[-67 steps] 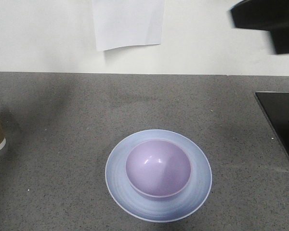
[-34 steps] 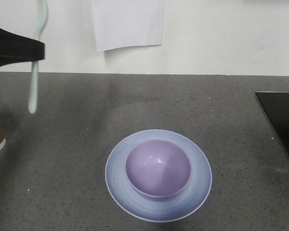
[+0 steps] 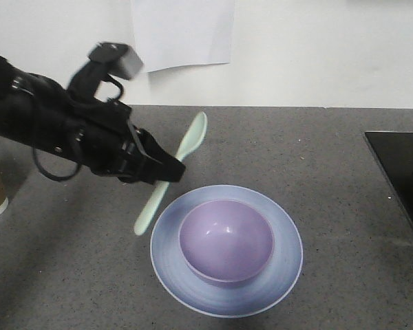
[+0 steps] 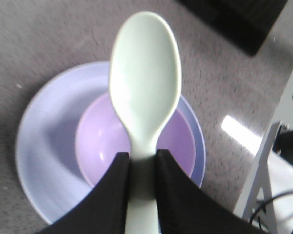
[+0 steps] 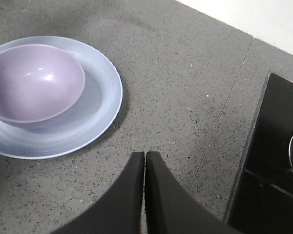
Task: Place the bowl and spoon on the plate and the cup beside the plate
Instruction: 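Move the left gripper with the mint-green spoon over the bowl and lower it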
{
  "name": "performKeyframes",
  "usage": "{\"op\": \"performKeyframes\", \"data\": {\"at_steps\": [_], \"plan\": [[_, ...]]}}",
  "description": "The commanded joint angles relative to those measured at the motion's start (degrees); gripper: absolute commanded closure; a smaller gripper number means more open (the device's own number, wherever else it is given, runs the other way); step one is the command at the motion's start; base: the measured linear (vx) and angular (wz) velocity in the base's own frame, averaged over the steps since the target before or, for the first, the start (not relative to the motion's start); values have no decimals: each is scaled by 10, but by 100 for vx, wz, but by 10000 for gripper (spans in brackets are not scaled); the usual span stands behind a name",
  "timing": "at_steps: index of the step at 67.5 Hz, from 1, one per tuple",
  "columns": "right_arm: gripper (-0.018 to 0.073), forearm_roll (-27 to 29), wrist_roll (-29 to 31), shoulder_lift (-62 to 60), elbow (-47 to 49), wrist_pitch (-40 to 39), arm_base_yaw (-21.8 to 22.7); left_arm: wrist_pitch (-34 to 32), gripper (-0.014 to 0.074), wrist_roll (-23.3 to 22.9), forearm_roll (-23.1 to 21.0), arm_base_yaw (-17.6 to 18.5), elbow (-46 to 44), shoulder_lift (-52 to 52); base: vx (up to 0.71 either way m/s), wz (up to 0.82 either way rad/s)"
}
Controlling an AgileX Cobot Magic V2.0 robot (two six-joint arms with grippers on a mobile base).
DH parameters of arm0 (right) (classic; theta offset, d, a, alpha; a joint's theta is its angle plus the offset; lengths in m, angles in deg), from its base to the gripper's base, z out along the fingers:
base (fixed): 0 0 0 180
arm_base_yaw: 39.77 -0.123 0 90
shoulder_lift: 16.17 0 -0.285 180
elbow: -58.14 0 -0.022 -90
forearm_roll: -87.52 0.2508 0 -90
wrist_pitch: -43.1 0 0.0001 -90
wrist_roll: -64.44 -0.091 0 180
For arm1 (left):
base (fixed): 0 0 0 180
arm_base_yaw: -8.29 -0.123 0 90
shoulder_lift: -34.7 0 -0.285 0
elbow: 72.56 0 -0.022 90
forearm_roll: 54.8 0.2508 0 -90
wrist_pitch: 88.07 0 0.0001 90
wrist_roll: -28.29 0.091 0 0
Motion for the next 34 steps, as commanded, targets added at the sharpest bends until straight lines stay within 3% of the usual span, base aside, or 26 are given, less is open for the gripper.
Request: {"op": "performKeyframes", "data": {"at_steps": [1, 20, 34], "plan": [[565, -4, -2, 2, 13, -41, 3, -20, 604, -26, 5, 27, -14, 6, 0, 0], [565, -4, -2, 2, 13, -41, 3, -27, 604, -40, 22, 79, -14, 55, 0, 0], [565, -4, -2, 2, 13, -41, 3, -33, 602, -40, 22, 88, -14, 73, 0, 0]]}}
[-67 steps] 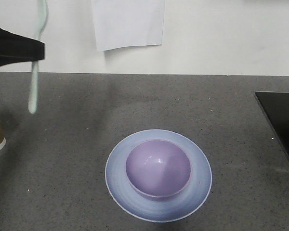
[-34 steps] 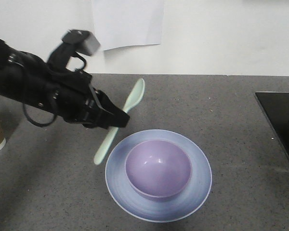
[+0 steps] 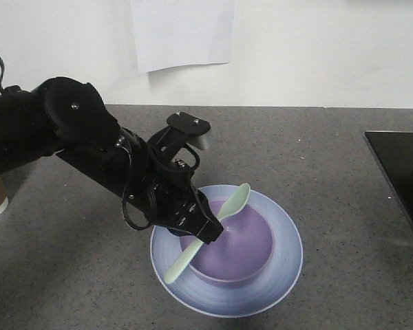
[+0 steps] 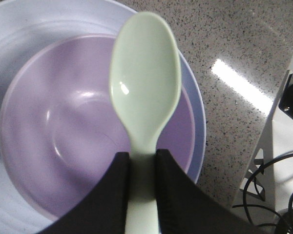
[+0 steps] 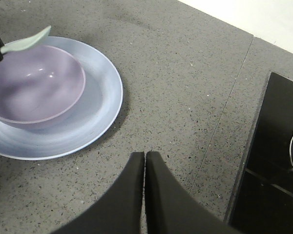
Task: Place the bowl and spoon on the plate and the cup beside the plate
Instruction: 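Move the left gripper with the mint-green spoon over the bowl and lower it, then release the spoon into the bowl and lift the left gripper away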
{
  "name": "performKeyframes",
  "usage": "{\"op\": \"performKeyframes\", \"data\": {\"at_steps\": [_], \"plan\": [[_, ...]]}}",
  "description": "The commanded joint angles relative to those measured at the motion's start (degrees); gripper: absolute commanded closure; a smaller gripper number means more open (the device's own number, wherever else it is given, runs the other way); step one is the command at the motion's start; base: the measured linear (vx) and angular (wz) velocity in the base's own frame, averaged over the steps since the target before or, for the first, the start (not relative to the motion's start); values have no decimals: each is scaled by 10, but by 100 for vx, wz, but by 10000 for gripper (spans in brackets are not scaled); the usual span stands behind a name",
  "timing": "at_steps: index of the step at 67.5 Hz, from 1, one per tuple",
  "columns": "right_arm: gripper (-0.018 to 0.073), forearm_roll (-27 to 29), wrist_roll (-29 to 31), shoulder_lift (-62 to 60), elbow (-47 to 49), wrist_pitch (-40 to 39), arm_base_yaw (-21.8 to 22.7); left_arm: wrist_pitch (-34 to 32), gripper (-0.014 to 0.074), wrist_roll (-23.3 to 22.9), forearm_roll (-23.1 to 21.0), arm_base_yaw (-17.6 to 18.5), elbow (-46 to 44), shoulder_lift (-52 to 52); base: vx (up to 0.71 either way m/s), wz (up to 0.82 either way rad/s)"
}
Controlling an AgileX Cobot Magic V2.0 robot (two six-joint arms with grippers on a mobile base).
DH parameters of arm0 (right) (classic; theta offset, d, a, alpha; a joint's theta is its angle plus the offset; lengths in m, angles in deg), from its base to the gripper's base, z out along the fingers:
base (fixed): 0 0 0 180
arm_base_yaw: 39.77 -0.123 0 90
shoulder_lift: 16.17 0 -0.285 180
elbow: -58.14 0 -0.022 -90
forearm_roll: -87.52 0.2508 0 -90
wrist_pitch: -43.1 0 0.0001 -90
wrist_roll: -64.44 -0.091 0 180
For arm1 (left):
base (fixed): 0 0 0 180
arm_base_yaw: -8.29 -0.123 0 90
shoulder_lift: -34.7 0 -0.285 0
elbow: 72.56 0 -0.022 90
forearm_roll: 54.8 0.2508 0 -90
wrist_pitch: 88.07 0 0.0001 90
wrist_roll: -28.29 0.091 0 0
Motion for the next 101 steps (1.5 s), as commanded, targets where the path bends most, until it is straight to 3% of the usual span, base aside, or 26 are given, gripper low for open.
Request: {"op": "performKeyframes", "data": {"at_steps": [1, 24, 58, 79, 88, 94, 101], "plan": [[565, -4, 1, 2, 13, -41, 3, -20, 601, -4, -23, 4, -14, -16, 0, 0], [565, -4, 1, 2, 13, -41, 3, -20, 549, -9, -23, 5, -14, -12, 0, 0], [562, -4, 1, 2, 13, -41, 3, -20, 260, -9, -23, 5, -14, -12, 0, 0], [562, -4, 1, 2, 13, -41, 3, 2, 244, -9, -21, 3, -34, -16, 0, 0], [562, -4, 1, 2, 13, -41, 3, 41, 249, -33, 40, 3, -98, -30, 0, 0], [562, -4, 1, 2, 13, -41, 3, 69, 263, -91, 124, 3, -164, -45, 0, 0], [562, -3, 1, 2, 13, -41, 3, 107, 288, -162, 253, 3, -229, -68, 0, 0]]}}
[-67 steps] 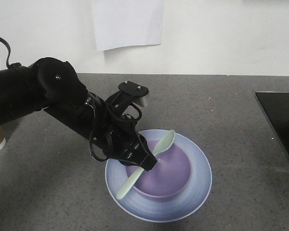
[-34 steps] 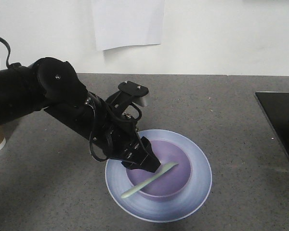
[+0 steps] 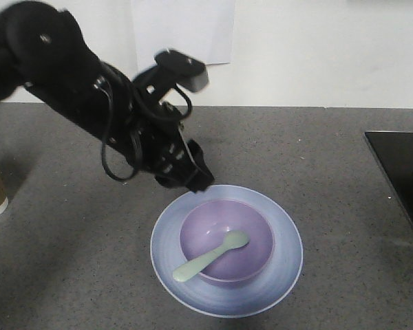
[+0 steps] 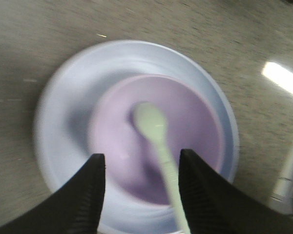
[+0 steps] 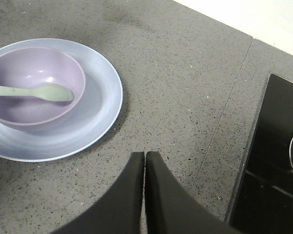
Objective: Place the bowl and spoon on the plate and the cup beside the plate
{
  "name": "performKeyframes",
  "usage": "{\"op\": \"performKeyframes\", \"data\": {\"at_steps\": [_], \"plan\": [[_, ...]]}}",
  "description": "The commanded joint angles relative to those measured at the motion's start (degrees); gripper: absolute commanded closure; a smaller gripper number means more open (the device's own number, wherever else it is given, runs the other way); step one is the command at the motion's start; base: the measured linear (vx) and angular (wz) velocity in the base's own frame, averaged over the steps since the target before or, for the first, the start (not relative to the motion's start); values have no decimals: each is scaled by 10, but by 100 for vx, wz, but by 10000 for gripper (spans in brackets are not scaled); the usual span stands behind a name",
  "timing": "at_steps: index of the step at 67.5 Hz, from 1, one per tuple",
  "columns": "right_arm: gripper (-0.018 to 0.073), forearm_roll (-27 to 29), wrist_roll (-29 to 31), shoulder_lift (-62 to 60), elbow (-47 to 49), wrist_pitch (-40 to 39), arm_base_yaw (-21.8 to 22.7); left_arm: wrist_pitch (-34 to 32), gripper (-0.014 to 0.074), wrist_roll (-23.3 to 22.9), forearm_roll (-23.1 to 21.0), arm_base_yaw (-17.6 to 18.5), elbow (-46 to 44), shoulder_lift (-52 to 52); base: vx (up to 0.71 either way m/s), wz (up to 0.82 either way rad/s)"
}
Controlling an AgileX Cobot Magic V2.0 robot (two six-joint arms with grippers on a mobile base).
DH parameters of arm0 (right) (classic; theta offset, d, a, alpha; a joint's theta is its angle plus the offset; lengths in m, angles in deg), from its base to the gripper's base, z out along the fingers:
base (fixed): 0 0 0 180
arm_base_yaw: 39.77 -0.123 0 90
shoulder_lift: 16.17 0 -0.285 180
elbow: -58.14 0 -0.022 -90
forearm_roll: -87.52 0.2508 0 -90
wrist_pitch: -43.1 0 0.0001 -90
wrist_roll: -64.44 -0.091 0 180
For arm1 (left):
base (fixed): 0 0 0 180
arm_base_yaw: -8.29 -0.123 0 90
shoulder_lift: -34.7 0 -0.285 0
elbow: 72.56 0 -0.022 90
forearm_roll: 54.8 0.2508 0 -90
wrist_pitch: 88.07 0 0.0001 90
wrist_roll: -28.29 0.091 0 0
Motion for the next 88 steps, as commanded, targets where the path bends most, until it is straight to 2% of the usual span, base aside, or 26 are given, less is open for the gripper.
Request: {"op": "performKeyframes", "data": {"at_steps": [1, 6, 12, 28, 31, 40, 47, 51, 56, 71, 79, 88], "plan": [[562, -3, 1, 2, 13, -38, 3, 24, 292, -70, 104, 3, -65, -47, 0, 0], [562, -3, 1, 2, 13, -39, 3, 55, 314, -119, 214, 3, -95, -71, 0, 0], [562, -3, 1, 2, 13, -39, 3, 58, 339, -166, 337, 3, -95, -107, 0, 0], [562, -3, 1, 2, 13, -41, 3, 58, 367, -263, 600, 3, -93, -202, 0, 0], [562, -2, 1, 2, 13, -42, 3, 58, 367, -279, 644, 3, -93, -223, 0, 0], [562, 0, -1, 2, 13, -43, 3, 58, 367, -308, 730, 3, -91, -279, 0, 0], [562, 0, -4, 2, 13, -43, 3, 58, 367, -362, 795, 3, -73, -322, 0, 0], [562, 0, -4, 2, 13, -44, 3, 58, 367, -387, 816, 3, -59, -347, 0, 0], [562, 0, -4, 2, 13, -44, 3, 58, 367, -398, 831, 3, -39, -372, 0, 0], [562, 3, -4, 2, 13, -48, 3, 56, 366, -418, 837, 3, -15, -394, 0, 0], [562, 5, -4, 2, 13, -48, 3, 53, 360, -418, 834, 3, -15, -391, 0, 0], [562, 10, -4, 2, 13, -48, 3, 14, 354, -420, 796, 3, -15, -391, 0, 0]]}}
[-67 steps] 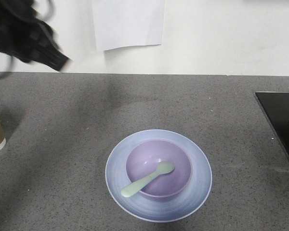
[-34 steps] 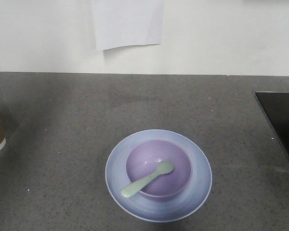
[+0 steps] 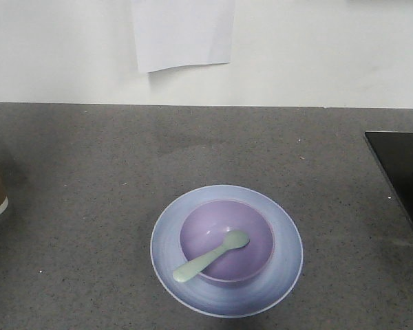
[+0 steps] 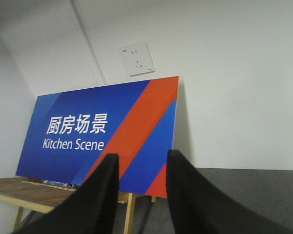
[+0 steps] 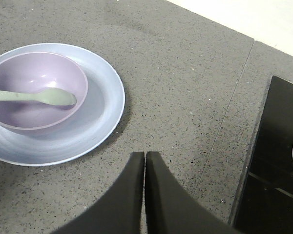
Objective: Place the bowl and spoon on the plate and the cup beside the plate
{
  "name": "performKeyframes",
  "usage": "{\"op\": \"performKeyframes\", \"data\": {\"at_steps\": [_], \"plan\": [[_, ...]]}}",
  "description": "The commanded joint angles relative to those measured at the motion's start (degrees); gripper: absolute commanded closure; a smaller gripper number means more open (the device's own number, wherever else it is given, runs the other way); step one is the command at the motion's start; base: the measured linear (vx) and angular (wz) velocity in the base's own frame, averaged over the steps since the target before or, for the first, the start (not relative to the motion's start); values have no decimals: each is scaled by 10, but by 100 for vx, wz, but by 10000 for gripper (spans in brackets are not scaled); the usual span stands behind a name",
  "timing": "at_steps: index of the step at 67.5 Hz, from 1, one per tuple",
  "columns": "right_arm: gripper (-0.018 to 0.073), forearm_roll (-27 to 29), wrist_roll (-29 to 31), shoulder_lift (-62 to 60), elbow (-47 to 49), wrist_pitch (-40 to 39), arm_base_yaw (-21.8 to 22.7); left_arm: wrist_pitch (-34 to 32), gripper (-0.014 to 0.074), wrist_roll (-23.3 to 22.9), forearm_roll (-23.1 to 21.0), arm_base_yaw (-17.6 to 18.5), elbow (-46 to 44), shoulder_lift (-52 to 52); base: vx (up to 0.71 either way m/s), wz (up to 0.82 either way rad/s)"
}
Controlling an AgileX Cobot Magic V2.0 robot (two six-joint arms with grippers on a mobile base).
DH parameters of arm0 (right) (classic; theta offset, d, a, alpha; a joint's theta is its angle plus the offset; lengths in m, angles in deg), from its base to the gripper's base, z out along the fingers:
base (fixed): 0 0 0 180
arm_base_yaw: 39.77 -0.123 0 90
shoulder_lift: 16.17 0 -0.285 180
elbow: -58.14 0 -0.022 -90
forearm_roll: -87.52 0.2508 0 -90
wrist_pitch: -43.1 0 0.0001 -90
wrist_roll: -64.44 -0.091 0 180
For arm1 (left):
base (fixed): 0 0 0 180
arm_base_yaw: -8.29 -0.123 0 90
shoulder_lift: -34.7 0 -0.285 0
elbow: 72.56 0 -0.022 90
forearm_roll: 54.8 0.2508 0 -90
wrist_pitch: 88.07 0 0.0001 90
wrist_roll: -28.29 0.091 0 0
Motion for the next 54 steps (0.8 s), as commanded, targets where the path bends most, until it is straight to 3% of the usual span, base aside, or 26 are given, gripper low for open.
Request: {"op": "performKeyframes", "data": {"at_steps": [1, 15, 33, 41, 48, 54], "plan": [[562, 5, 0, 2, 13, -42, 3, -58, 353, -12, -5, 3, -8, 5, 0, 0], [562, 11, 0, 2, 13, -44, 3, -76, 323, -21, -44, 3, -9, 26, 0, 0], [562, 12, 0, 2, 13, -45, 3, -107, 319, -9, -43, -3, -10, 140, 0, 0], [562, 11, 0, 2, 13, -44, 3, -111, 319, -5, -60, -56, -10, 200, 0, 0], [562, 9, 1, 2, 13, -45, 3, -133, 319, 9, -122, -125, -10, 237, 0, 0], [562, 9, 1, 2, 13, -45, 3, -154, 319, 39, -205, -181, -10, 256, 0, 0]]}}
